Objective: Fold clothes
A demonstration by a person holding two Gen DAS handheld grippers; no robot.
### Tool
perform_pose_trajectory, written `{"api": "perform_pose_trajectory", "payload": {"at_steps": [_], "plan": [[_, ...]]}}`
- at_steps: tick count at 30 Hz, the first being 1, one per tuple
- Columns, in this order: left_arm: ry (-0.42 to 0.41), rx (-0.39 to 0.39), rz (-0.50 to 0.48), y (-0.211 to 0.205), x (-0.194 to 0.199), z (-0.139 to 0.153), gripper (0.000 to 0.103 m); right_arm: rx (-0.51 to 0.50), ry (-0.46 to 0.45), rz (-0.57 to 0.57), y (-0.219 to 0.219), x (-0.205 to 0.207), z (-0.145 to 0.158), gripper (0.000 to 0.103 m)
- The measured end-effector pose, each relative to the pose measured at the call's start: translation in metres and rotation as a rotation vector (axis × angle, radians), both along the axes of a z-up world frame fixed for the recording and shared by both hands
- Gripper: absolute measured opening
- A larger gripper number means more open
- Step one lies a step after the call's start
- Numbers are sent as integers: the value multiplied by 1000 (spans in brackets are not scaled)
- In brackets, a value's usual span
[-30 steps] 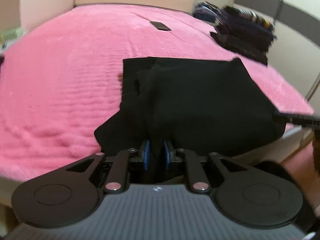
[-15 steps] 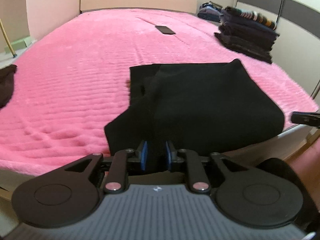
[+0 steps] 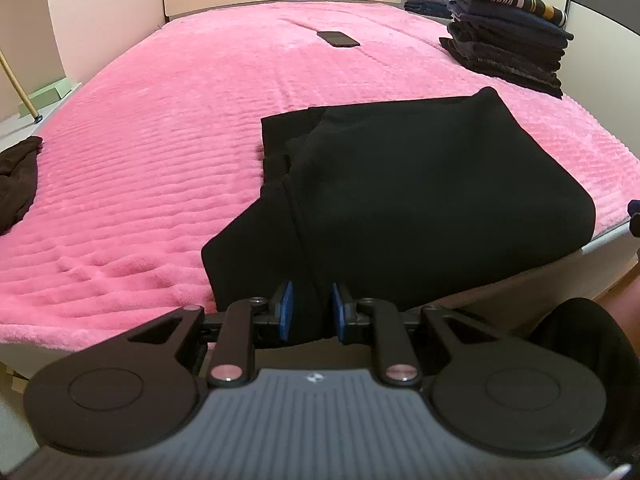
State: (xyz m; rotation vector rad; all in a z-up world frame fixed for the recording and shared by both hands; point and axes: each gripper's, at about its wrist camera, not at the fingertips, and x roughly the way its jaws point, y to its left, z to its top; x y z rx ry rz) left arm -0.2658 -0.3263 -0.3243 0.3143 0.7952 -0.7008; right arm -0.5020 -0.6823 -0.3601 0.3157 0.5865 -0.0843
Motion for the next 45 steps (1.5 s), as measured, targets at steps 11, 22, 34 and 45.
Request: {"api": "perform_pose_trajectory", "payload": {"at_steps": [11, 22, 34, 45], "plan": [[-2, 18, -17, -1, 0, -5, 17, -43, 16, -4, 4, -1, -7, 84], [-534, 226, -464, 3, -69, -8, 87, -348, 17, 119, 24, 14, -8, 102], [-842, 534, -843, -36, -92, -66, 96, -842, 163, 545, 105, 85, -64, 102], [-759, 486, -709, -42, -63, -46, 91, -658, 119, 490, 77, 107, -36, 66]]}}
